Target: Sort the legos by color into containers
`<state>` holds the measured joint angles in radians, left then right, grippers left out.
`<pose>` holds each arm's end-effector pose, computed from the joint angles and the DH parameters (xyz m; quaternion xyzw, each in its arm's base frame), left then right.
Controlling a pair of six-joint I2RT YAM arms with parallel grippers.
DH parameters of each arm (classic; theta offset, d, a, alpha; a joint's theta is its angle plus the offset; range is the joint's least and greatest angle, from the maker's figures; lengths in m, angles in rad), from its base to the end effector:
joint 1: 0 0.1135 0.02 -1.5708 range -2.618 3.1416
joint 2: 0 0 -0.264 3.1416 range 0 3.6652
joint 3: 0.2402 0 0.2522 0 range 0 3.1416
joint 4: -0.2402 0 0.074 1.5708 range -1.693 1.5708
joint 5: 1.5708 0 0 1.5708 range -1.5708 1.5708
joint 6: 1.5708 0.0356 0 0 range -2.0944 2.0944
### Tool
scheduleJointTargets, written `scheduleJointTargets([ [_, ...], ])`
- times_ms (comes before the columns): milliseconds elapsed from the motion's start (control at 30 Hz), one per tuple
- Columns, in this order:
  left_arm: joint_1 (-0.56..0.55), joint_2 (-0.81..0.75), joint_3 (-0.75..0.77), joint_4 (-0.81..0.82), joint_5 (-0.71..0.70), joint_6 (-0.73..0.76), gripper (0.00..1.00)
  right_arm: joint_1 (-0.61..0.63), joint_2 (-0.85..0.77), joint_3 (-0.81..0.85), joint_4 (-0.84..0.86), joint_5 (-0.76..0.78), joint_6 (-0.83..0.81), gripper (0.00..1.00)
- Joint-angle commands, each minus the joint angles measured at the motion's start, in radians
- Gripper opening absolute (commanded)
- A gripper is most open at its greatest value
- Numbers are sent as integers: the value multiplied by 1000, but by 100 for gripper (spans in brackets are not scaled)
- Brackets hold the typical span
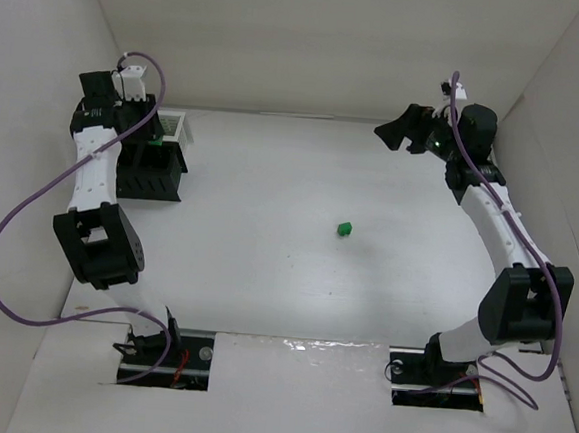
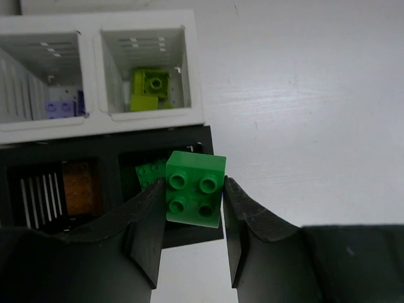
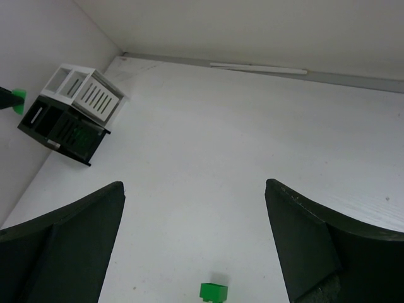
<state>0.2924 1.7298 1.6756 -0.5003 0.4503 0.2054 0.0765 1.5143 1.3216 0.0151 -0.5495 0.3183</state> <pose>0.3873 0.1004 0.3650 0.0715 0.8555 -0.0722 0.5077 0.3573 0.0460 0.3706 -0.0838 0.7539 0.3252 0.5647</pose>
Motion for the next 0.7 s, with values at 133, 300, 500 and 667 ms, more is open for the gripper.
scheduleJointTargets([
  [133, -16, -59, -63, -80, 13, 81, 0, 38, 38, 71, 54, 6, 5, 97],
  [300, -16, -50, -99, -80, -33, 81, 3, 48, 47, 82, 54, 6, 5, 97],
  [500, -16, -50, -146, -1, -111, 81, 14, 48, 38, 71, 63, 17, 5, 97],
  [667, -16, -30, -116, 11, -131, 81, 30, 48, 38, 71, 72, 17, 5, 97],
])
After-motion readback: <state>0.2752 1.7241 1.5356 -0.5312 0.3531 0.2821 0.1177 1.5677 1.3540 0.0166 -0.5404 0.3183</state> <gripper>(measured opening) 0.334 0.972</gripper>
